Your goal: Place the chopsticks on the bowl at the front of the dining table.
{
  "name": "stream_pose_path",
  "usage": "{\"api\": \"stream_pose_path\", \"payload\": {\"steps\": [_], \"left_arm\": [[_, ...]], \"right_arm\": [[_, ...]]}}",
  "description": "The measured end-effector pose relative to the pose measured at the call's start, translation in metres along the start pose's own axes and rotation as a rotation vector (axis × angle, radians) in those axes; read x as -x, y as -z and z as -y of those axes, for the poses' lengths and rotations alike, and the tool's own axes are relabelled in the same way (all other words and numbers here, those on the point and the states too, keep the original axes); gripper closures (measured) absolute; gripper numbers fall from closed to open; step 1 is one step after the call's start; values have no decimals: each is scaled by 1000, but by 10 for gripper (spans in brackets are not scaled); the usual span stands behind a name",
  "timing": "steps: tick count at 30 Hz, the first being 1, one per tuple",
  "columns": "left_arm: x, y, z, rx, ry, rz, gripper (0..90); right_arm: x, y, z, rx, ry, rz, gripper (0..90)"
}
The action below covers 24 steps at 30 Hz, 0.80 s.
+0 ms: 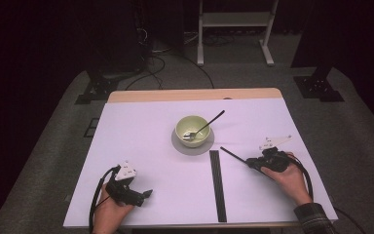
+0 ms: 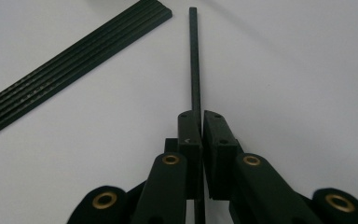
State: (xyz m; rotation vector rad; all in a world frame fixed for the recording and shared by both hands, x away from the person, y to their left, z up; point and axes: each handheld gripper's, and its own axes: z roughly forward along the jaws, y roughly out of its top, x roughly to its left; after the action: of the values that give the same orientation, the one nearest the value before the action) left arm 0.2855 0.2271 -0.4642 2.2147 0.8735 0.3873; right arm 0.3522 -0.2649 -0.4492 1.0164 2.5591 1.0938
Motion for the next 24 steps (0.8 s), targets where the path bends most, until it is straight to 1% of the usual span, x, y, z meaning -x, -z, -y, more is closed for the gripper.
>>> {"api": "stream_pose_path", "payload": {"steps": [16,19,23,24], "left_arm": [[0,0,0,0,1,0,0],[0,0,0,0,1,0,0],[0,0,0,0,0,0,0],[0,0,0,0,0,0,0]], "right_arm": [[-3,14,-7,42,-10,-10,857],[-3,17,-8,58,-13,-19,857],[-2,24,-11,87,-34,-41,857],[-3,26,-12,91,-35,-41,857]]}}
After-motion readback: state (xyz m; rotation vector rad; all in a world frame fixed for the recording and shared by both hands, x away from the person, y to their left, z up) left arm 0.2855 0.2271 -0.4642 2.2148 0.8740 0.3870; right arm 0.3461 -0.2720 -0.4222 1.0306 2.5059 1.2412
